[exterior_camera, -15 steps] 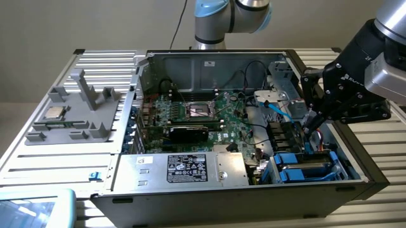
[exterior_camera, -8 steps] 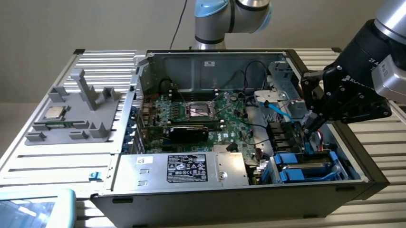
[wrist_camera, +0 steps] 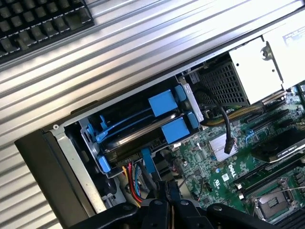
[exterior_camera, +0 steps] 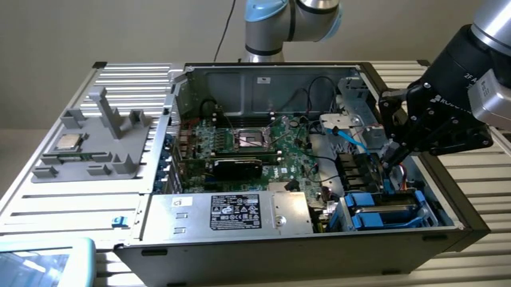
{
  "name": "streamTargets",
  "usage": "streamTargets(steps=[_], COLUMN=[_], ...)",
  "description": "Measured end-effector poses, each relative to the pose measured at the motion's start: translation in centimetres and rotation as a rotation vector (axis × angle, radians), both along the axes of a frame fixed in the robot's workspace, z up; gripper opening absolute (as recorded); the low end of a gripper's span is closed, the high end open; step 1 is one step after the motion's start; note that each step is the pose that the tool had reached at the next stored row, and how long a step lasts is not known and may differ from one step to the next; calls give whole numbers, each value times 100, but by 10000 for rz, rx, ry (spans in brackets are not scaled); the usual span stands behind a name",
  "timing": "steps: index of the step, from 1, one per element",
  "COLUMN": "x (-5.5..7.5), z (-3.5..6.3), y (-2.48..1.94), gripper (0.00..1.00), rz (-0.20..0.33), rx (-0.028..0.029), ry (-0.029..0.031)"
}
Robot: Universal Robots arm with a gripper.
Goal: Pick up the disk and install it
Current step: 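Insert the second disk wire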
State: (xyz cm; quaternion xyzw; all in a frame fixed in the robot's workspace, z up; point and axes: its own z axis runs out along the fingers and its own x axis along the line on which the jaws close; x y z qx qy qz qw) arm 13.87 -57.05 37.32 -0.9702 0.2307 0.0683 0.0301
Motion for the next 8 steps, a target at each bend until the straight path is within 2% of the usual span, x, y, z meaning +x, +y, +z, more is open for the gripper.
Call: streamTargets(steps=[2, 8], x=[0, -1], z=[0, 0], y=[0, 0], gripper=[11, 11], rz=[0, 644], rx=[0, 71], ry=[-4, -489])
